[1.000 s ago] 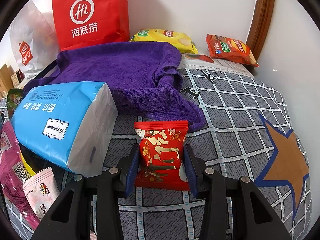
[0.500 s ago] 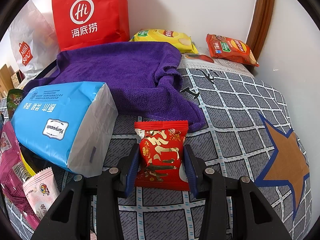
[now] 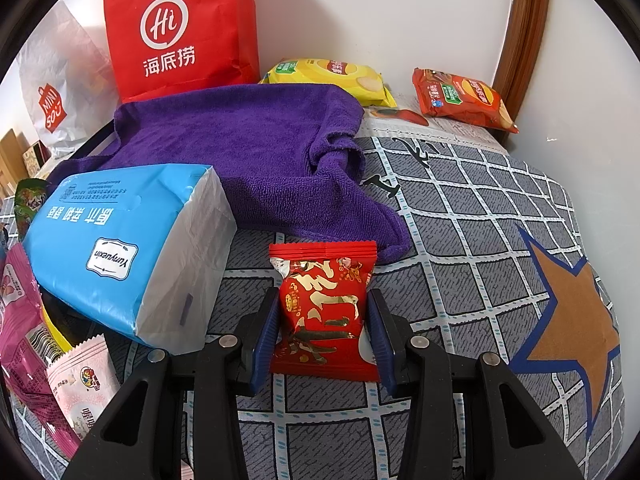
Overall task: Organize snacks
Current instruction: 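Hold the red candy packet in the right gripper while the left gripper approaches the green packet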
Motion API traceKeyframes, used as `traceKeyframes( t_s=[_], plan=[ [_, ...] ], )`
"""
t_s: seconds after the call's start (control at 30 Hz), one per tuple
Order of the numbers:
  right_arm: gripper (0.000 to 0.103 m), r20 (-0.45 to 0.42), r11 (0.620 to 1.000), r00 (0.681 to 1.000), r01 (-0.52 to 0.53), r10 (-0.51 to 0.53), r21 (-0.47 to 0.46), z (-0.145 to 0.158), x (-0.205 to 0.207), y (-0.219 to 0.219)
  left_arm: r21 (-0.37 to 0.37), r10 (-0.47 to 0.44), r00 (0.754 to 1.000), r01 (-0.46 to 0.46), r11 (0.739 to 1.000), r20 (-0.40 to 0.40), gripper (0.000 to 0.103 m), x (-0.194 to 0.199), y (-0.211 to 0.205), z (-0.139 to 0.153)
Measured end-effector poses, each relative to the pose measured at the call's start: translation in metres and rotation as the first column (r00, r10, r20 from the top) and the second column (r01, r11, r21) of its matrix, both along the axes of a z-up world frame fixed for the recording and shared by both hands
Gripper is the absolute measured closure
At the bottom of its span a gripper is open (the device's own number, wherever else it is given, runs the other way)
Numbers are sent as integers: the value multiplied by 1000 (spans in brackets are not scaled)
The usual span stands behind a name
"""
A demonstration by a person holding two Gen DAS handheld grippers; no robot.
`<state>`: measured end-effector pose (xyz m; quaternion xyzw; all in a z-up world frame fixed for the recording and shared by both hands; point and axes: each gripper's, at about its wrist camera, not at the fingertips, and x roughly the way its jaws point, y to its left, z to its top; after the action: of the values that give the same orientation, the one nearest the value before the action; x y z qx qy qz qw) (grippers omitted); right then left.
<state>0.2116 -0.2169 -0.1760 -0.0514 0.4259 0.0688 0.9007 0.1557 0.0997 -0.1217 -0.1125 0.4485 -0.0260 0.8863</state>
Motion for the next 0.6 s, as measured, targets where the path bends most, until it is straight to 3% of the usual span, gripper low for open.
traceKeyframes(
  t_s=[0.6],
  plan=[
    [61,11,998,999,38,-38,49,3,1,-8,-8,-3,1000,3,1000,4,4,0,0,2]
  ],
)
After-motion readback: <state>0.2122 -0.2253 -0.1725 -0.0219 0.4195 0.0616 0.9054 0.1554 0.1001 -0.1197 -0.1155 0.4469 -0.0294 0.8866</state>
